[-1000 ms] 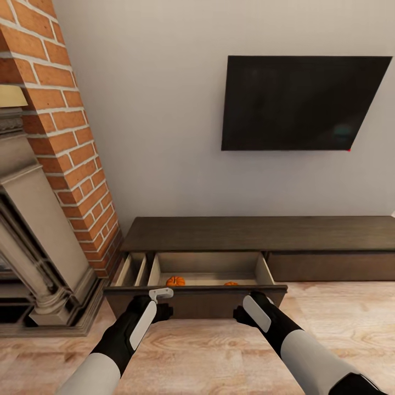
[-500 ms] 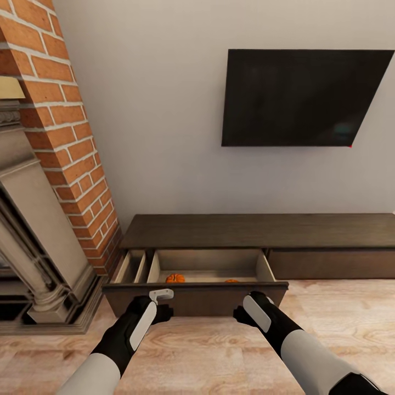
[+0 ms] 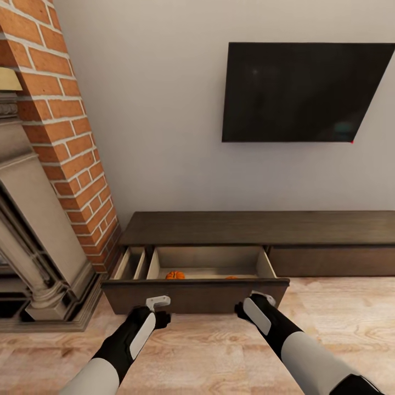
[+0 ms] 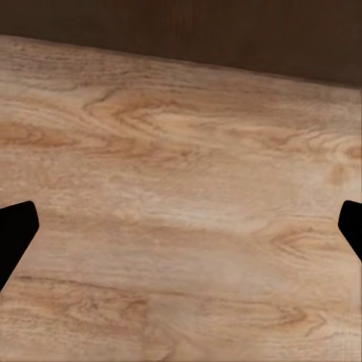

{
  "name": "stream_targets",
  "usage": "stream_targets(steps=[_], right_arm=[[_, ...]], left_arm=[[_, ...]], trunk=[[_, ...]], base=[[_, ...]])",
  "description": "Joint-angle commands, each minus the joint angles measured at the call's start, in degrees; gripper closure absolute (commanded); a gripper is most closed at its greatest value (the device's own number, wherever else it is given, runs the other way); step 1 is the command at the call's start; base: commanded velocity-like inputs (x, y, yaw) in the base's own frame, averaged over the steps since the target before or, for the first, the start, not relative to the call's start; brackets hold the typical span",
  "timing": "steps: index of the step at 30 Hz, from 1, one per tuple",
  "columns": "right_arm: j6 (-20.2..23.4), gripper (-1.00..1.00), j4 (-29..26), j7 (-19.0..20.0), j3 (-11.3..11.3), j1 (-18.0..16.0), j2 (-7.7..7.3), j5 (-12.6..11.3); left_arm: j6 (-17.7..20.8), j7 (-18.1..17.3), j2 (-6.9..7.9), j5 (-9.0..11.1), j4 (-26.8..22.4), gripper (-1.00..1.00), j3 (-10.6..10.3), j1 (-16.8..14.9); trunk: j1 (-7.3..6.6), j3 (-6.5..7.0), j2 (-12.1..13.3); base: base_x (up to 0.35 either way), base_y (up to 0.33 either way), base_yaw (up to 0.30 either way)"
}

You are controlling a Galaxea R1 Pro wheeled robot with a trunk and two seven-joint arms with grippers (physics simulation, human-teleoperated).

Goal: Place each of the two pumpkins and all three candles from the living room inside a cabinet in the living room (use any cabinet), then make sure every cabinet is closed, and position the cauldron so it is next to a table in the living room.

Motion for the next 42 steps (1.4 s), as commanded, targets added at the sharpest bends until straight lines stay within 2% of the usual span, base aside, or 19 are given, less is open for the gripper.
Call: stream_targets(steps=[1, 7, 11, 13, 17, 18, 20, 23, 27, 30, 34, 37, 42], right_arm=[[-0.4, -1.00, 0.0, -0.3, 0.4, 0.0, -0.05, -0.4], [-8.6, -1.00, 0.1, 0.2, 0.8, 0.4, -0.05, 1.0], [-15.9, -1.00, 0.2, 0.3, 1.0, 0.9, -0.05, 4.3], [-17.7, -1.00, 0.2, 0.3, 1.0, 1.5, -0.05, 5.0], [-19.5, -1.00, 0.4, 2.9, 1.1, 2.3, -0.04, 5.6], [-19.9, -1.00, 2.4, 5.6, 1.1, 2.5, -0.05, 5.9], [-21.0, -1.00, 4.2, 6.6, 1.1, 2.5, -0.05, 6.0], [-25.2, -1.00, 6.8, 7.5, 1.1, 2.5, -0.05, 6.0], [-28.0, -1.00, 8.6, 8.7, 1.1, 2.5, -0.05, 6.0], [-29.6, -1.00, 10.6, 11.4, 1.1, 2.5, -0.05, 6.1], [-35.2, -1.00, 13.7, 14.2, 1.2, 2.5, 0.12, 6.1], [-39.9, -1.00, 16.6, 15.1, 2.1, 2.5, 0.30, 6.1], [-48.6, -1.00, 21.4, 15.4, 6.1, 2.5, 0.42, 6.1]], left_arm=[[-0.6, 0.5, 0.04, 0.6, 0.6, -1.00, -0.3, 0.0], [-9.7, 0.5, 0.06, 0.4, 8.3, -1.00, -1.7, 0.1], [-17.4, 0.4, 0.00, 0.3, 14.3, -1.00, -4.4, 0.2], [-20.3, 0.4, -0.01, 0.4, 16.5, -1.00, -5.7, 0.2], [-30.4, 0.3, -0.14, 0.4, 22.9, -1.00, -7.7, 0.2], [-36.0, -1.1, -0.18, 0.5, 26.1, -1.00, -8.0, 0.3], [-37.6, -2.6, -0.16, 0.5, 26.8, -1.00, -8.0, 0.3], [-38.6, -3.8, -0.09, 0.5, 27.2, -1.00, -8.1, 0.3], [-39.7, -4.1, -0.04, 0.4, 27.2, -1.00, -8.1, 0.3], [-42.2, -4.2, -0.03, 0.4, 27.3, -1.00, -8.2, 0.3], [-44.2, -4.2, 0.00, 0.3, 27.2, -1.00, -8.2, 0.4], [-44.7, -4.2, 0.04, 0.3, 27.2, -1.00, -8.2, 0.4], [-46.5, -4.2, 0.05, 0.1, 27.2, -1.00, -8.3, 0.4]], trunk=[[0.22, -0.24, -0.4], [1.32, -1.13, -2.4], [2.20, -1.85, -4.1], [2.64, -2.21, -4.9], [3.51, -2.93, -6.5], [3.73, -3.11, -6.9], [4.17, -3.47, -7.7], [4.83, -4.01, -8.9], [5.71, -4.72, -10.5], [6.37, -5.26, -11.7], [7.25, -5.98, -13.3], [7.91, -6.52, -14.5], [9.01, -7.42, -16.5]], base=[[0.000, 0.000, 0.000], [0.000, 0.000, 0.000], [0.000, 0.000, 0.000], [0.000, 0.000, 0.000], [0.000, 0.000, 0.000], [0.000, 0.000, 0.000], [0.000, 0.000, 0.000], [0.000, 0.000, 0.000], [0.000, 0.000, 0.000], [0.000, 0.000, 0.000], [0.000, 0.000, 0.000], [0.000, 0.000, 0.000], [0.000, 0.000, 0.000]])
